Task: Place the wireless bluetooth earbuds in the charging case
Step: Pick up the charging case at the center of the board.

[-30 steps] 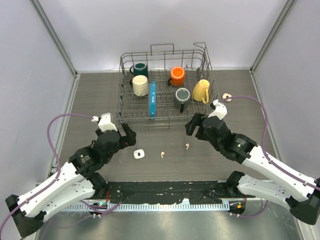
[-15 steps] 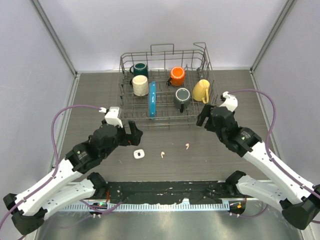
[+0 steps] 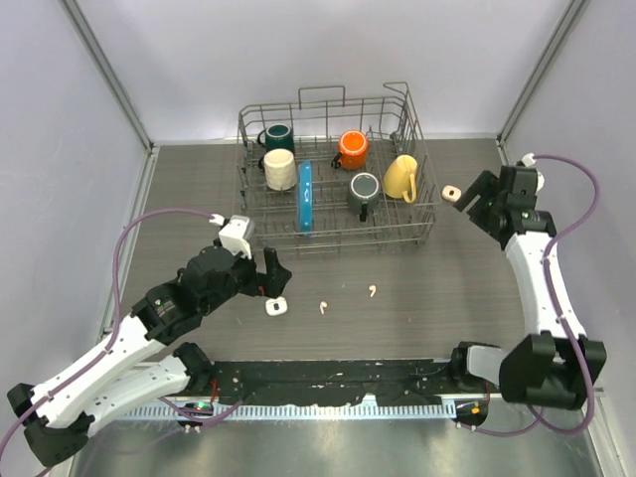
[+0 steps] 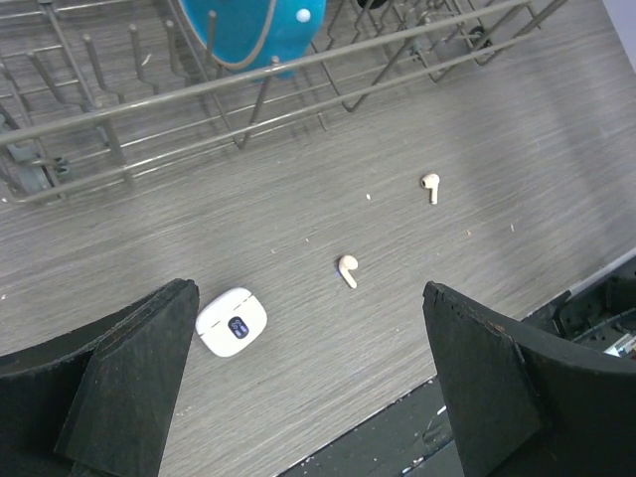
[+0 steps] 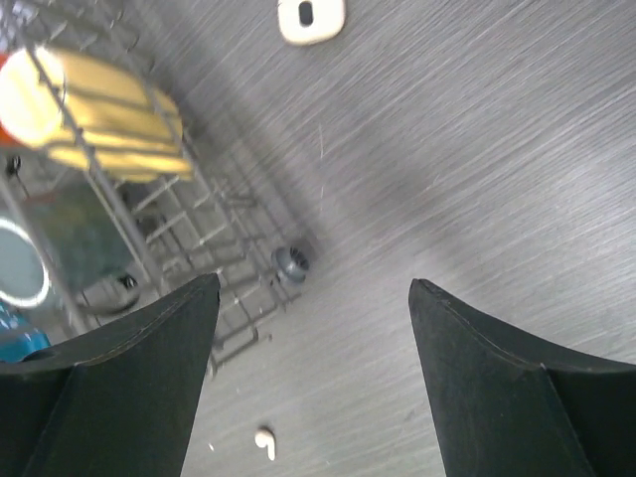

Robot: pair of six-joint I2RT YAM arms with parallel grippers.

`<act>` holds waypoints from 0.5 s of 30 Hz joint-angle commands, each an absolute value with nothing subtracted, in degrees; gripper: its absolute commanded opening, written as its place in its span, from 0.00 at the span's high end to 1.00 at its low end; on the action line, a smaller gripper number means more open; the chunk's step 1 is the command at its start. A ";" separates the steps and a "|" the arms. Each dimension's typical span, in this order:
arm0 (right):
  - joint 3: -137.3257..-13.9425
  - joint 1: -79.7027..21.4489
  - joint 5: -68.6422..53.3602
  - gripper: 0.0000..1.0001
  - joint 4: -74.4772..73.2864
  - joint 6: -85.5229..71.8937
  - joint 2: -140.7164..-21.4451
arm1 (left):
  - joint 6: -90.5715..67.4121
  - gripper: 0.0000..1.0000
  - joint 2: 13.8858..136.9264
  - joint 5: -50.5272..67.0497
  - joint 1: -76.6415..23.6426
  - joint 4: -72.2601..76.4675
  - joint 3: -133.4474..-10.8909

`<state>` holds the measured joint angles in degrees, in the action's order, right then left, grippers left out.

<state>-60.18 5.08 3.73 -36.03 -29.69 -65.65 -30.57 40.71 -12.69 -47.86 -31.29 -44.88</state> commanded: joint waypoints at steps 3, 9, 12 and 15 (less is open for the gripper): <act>-68.11 10.46 3.67 0.18 -32.08 -34.18 -74.26 | -29.53 0.00 35.96 -9.23 -47.72 -27.61 -41.49; -71.36 10.55 8.09 0.19 -29.54 -33.24 -83.12 | -28.39 0.00 34.54 -9.05 -47.64 -27.15 -39.72; -74.87 10.63 9.32 0.21 -27.42 -29.12 -89.79 | -27.69 0.00 34.72 -8.61 -47.72 -27.77 -39.99; -79.97 10.72 8.63 0.21 -26.81 -23.42 -95.69 | -27.34 0.00 34.19 -8.53 -47.64 -28.30 -40.08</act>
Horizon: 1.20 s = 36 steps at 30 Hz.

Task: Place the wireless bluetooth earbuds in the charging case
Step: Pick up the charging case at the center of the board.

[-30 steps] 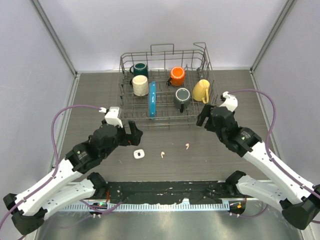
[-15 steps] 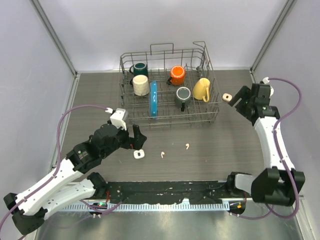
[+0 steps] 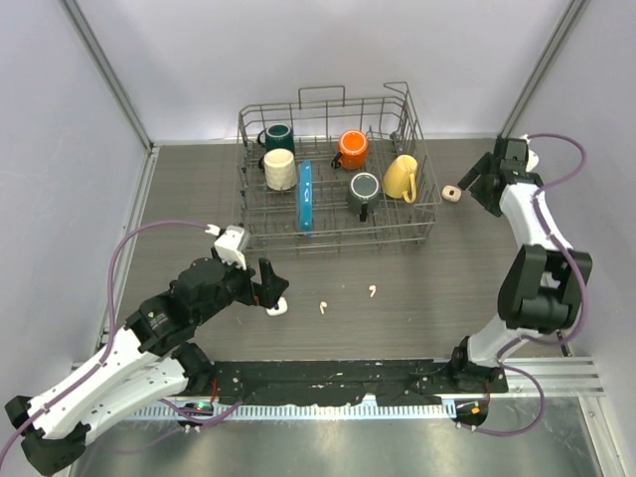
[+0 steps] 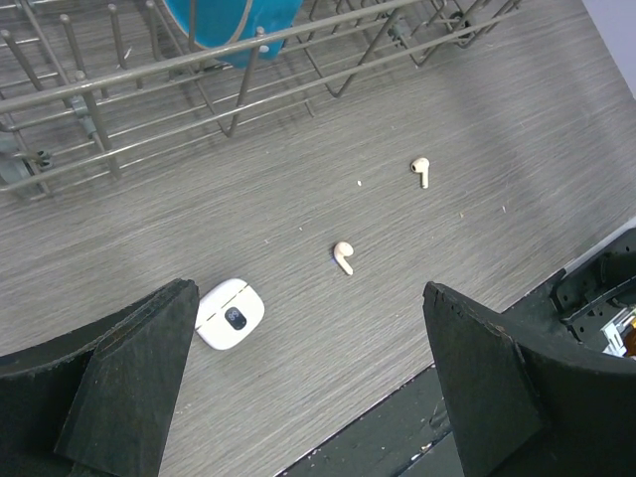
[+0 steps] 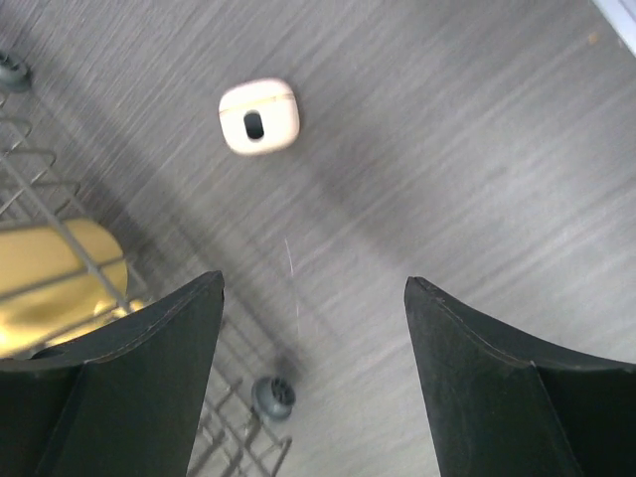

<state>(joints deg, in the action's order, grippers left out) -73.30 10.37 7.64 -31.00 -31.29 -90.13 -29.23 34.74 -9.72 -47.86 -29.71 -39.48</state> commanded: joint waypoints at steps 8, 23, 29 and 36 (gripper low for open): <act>-79.11 11.25 0.74 0.20 -15.57 5.04 -103.36 | -26.28 0.00 29.54 -9.14 -47.72 -29.44 -39.11; -78.13 17.40 -28.12 0.17 -5.19 23.38 -111.70 | -22.85 0.00 29.71 -10.99 -47.64 -32.26 -39.55; -78.40 17.84 -32.34 0.17 -4.66 27.68 -114.78 | -21.36 0.00 30.85 -10.63 -47.64 -33.13 -40.25; -78.40 17.84 -27.86 0.17 -0.71 29.97 -117.07 | -20.92 0.00 32.08 -10.72 -47.72 -33.14 -40.52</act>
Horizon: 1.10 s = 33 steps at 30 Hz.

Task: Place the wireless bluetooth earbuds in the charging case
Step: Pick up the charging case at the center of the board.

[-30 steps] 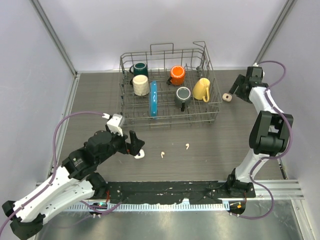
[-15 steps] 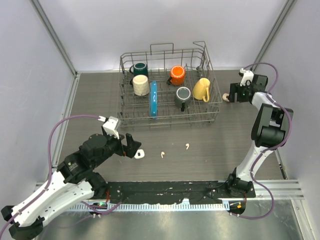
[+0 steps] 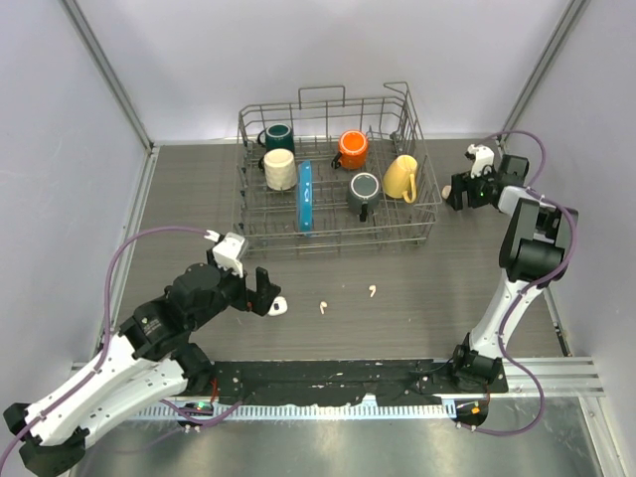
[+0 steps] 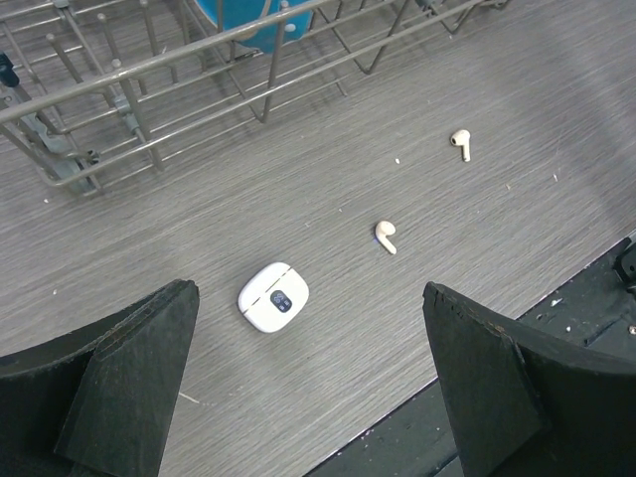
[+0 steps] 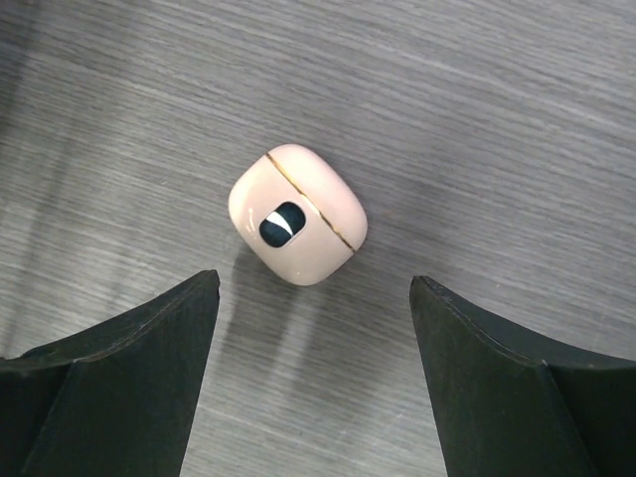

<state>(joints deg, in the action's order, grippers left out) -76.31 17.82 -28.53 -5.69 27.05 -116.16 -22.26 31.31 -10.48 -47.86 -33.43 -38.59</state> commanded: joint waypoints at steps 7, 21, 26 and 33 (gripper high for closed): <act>-81.82 17.75 -30.49 0.18 -1.84 30.06 -120.67 | -19.69 0.00 34.62 -10.46 -47.64 -33.05 -41.40; -86.39 16.62 -32.79 0.24 -6.59 30.59 -126.12 | -20.13 0.00 36.91 -10.02 -47.55 -30.76 -41.04; -87.54 15.73 -30.24 0.35 -8.78 30.32 -126.30 | -20.21 0.00 37.09 -10.02 -47.64 -31.11 -41.13; -82.45 15.82 -29.45 0.72 -4.84 26.20 -122.53 | -21.70 0.00 35.42 -11.51 -47.64 -30.85 -40.87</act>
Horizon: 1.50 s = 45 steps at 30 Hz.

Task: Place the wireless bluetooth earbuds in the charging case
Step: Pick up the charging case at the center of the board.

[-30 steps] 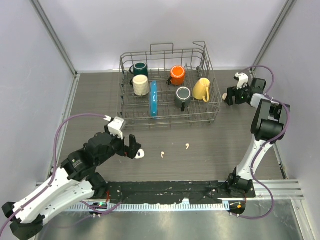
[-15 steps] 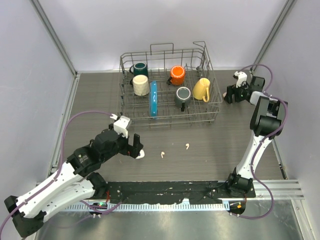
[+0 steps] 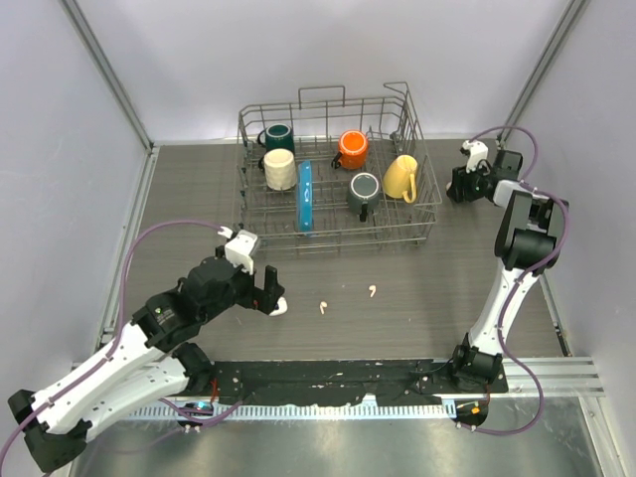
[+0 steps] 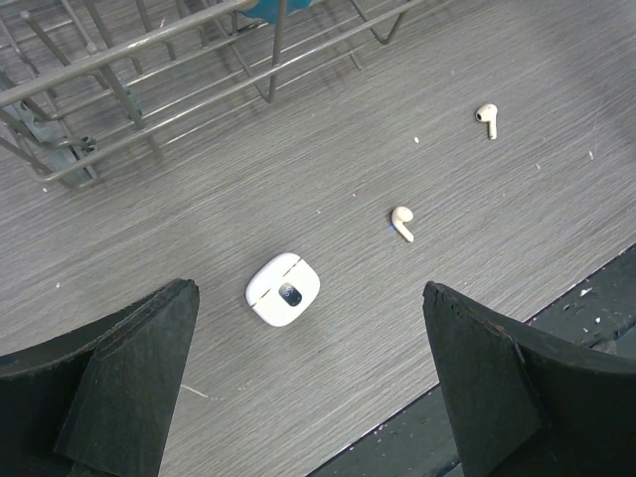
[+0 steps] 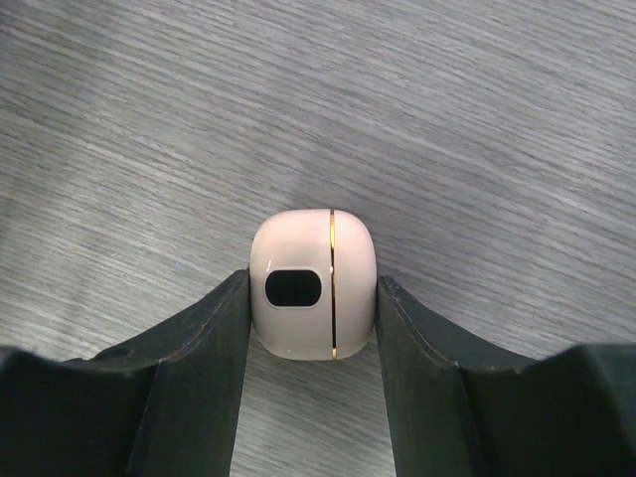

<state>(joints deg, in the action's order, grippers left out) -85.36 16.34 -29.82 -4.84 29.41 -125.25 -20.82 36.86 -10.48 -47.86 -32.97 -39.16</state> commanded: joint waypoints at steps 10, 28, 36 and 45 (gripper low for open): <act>-64.27 15.82 -18.11 0.99 10.79 8.89 -100.52 | -25.48 0.00 31.29 -11.52 -47.64 -29.43 -40.86; -52.37 15.03 -36.90 0.99 2.37 -5.17 -50.98 | -34.28 0.00 27.24 -6.95 -47.64 -23.21 -41.48; -58.26 -3.48 -49.59 0.99 -5.33 -0.37 -47.63 | -36.12 0.00 30.23 -5.80 -47.64 -18.47 -42.89; -60.30 -31.70 -32.18 0.99 -20.74 16.34 -50.80 | -37.35 0.00 34.62 -5.80 -47.55 -14.15 -45.79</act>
<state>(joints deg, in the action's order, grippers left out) -60.05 -24.73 -39.07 -15.59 8.82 -50.65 -36.93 32.60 -6.37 -47.86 -19.07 -42.37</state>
